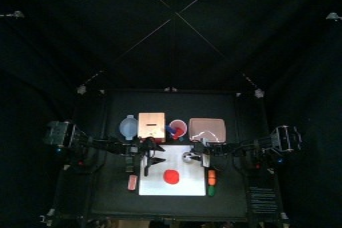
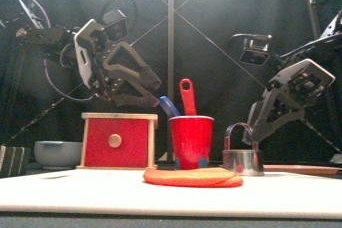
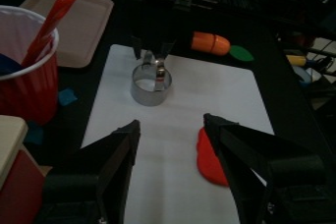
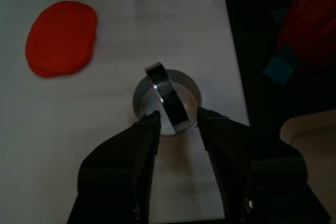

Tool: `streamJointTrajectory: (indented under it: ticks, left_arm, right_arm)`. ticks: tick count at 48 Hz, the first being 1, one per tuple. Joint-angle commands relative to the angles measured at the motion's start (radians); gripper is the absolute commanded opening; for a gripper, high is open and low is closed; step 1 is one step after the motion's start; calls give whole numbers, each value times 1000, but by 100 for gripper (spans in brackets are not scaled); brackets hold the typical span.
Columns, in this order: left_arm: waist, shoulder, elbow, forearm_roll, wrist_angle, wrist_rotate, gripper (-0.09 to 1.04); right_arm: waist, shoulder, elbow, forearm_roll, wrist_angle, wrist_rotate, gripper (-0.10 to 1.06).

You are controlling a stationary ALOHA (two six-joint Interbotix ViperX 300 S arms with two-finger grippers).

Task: Get the cutter from the drawer then cut the dough then place the extra dough in the bowl
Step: Cut the dough

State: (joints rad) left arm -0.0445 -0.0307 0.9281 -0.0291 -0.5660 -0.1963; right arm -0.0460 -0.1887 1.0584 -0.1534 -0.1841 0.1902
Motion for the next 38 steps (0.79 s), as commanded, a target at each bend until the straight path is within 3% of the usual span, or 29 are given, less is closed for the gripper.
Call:
streamJointTrajectory:
  ticks: [1,17,38]
  left_arm:
    - [0,-9,-11,-2,-11,0,90]
    - [5,-11,-9,-2,-9,0,90]
    - [8,-11,-5,-2,-5,2,90]
  right_arm:
    - [8,-14,-17,0,-8,2,74]
    - [14,-14,-21,9,-8,6,59]
    - [91,-14,-121,71,11,8,59]
